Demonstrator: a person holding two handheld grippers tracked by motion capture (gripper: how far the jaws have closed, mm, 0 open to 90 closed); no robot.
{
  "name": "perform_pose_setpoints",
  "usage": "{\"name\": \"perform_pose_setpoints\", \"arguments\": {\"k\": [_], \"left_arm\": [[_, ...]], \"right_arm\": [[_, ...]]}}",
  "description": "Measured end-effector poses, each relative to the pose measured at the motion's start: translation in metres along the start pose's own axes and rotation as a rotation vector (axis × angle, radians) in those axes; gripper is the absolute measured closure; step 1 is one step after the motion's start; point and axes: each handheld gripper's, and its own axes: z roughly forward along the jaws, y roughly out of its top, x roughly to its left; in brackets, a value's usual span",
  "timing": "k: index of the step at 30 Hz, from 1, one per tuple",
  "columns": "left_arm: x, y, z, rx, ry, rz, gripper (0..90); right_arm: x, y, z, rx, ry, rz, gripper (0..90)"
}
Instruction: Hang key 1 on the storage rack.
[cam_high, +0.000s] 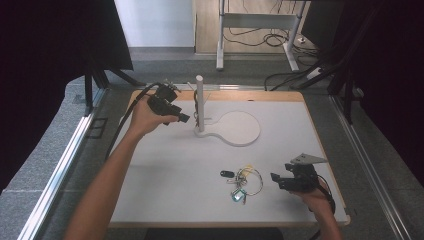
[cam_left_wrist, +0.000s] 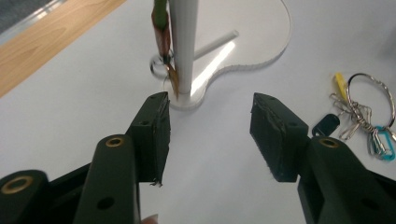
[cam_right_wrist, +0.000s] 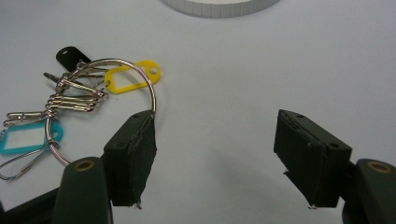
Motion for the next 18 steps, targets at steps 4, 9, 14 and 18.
{"name": "perform_pose_setpoints", "arguments": {"k": [4, 9, 14, 18], "left_arm": [[-0.011, -0.011, -0.005, -0.014, -0.01, 0.016, 46.6], [-0.021, -0.031, -0.008, -0.038, -0.006, 0.031, 46.1], [-0.026, -0.058, -0.008, -0.077, -0.001, 0.02, 46.0], [-0.031, -0.077, -0.007, -0.084, -0.001, 0.018, 45.6]], "right_arm": [[0.002, 0.0, 0.0, 0.002, 0.005, -0.006, 29.5], [0.001, 0.001, -0.001, -0.002, 0.004, -0.006, 29.5], [0.0, 0.0, -0.002, -0.005, 0.001, -0.002, 29.5], [0.0, 0.0, 0.0, 0.002, 0.0, 0.002, 29.5]]}}
